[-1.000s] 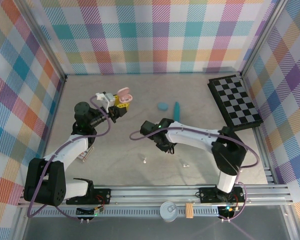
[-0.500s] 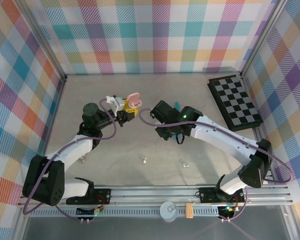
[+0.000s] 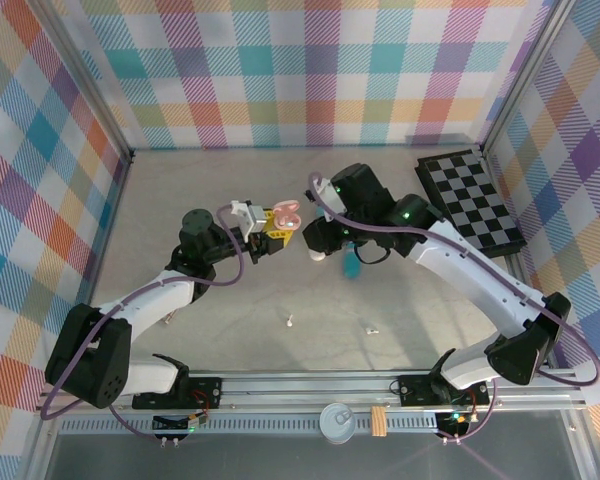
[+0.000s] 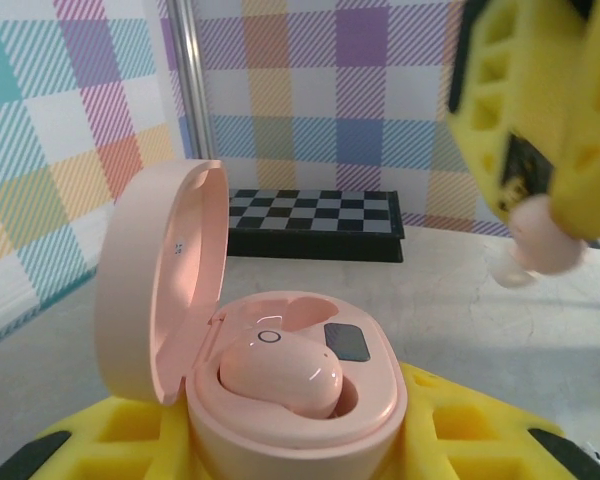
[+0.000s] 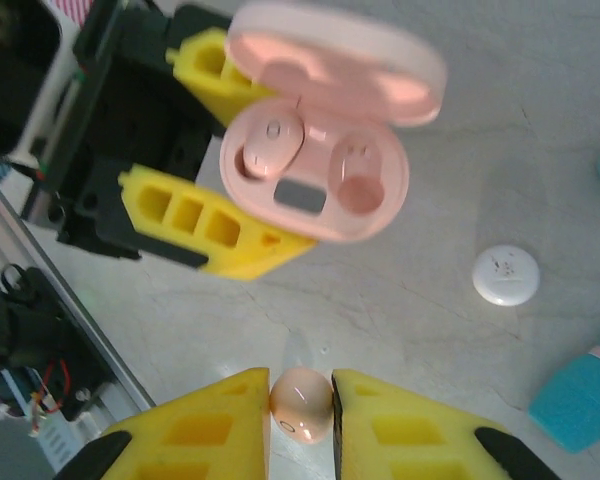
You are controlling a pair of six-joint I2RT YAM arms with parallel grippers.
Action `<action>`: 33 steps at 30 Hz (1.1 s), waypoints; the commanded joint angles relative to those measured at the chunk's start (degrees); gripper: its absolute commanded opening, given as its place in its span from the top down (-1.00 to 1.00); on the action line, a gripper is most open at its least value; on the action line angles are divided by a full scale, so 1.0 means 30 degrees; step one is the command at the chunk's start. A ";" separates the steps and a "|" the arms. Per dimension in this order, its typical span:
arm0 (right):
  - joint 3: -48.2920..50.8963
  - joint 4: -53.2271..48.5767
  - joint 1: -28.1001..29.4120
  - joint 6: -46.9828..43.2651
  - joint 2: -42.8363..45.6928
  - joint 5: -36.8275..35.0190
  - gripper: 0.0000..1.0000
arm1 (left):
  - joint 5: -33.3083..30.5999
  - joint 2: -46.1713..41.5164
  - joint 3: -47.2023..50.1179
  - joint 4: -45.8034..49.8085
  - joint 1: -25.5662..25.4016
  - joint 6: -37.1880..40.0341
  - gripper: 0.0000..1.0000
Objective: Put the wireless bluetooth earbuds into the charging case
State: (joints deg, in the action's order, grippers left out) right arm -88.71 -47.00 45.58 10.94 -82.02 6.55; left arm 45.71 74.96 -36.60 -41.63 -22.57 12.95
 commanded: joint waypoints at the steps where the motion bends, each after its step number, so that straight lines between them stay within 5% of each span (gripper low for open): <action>1: -0.0853 0.0778 -0.0284 0.0359 -0.0061 0.1608 0.57 | 0.1009 -0.0055 -0.0134 -0.0059 -0.0423 0.0308 0.46; 18: -0.0830 0.1479 -0.0568 0.0353 -0.1396 0.1451 0.57 | 0.2452 -0.0950 -0.0773 0.3202 -0.0590 0.1636 0.46; 33: 0.0059 0.1430 -0.0697 0.0506 -0.1677 0.0890 0.57 | 0.1992 -0.1276 -0.0644 0.2713 -0.0593 0.1403 0.46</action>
State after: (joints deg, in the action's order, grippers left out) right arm -89.62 -42.92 43.83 11.62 -86.83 9.69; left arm 50.94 72.58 -37.43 -32.47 -23.94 16.14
